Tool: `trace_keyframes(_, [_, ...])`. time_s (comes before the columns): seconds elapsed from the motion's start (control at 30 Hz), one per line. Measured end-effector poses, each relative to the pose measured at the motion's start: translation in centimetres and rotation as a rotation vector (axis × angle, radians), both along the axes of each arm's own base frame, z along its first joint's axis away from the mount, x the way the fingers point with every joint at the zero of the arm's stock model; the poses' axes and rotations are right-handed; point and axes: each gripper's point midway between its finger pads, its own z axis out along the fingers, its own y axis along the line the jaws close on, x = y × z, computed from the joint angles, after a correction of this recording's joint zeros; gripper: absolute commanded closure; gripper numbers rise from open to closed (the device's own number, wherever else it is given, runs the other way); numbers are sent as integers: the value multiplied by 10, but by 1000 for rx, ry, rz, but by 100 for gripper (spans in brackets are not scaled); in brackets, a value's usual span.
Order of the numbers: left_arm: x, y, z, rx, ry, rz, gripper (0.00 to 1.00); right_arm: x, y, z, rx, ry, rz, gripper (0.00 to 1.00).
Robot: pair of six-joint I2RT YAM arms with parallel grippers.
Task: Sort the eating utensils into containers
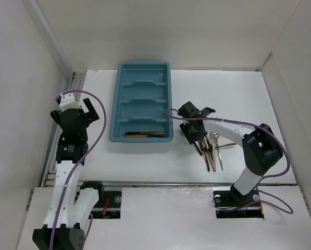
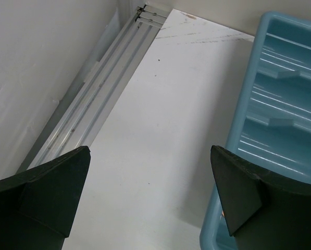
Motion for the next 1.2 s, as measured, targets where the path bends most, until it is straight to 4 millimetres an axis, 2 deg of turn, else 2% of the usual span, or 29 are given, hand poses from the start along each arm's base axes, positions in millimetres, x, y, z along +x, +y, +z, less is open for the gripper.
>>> trace_keyframes(0.07, [0,0,0,0,0,0,0,3,2,-7,-3,4,1,65])
trace_keyframes(0.2, [0,0,0,0,0,1,0,6,3,-25,-31,32,1,67])
trace_keyframes(0.4, [0,0,0,0,0,2,0,18,9,-22,-14,3,-3,85])
trace_keyframes(0.53, [0,0,0,0,0,1,0,20,9,-20,-17,-3,2,93])
trace_keyframes(0.63, [0,0,0,1,0,1,0,21,9,-20,-19,-5,5,91])
trace_keyframes(0.73, [0,0,0,1,0,1,0,21,9,-20,-22,-6,10,75])
trace_keyframes(0.8, [0,0,0,1,0,2,0,21,8,-20,-24,-7,18,72])
trace_keyframes(1.0, [0,0,0,1,0,2,0,27,11,-27,-33,1,28,72])
trace_keyframes(1.17, [0,2,0,1,0,6,0,33,15,-33,-39,5,40,88])
trace_keyframes(1.2, [-1,2,0,1,0,8,0,34,16,-33,-36,0,42,100])
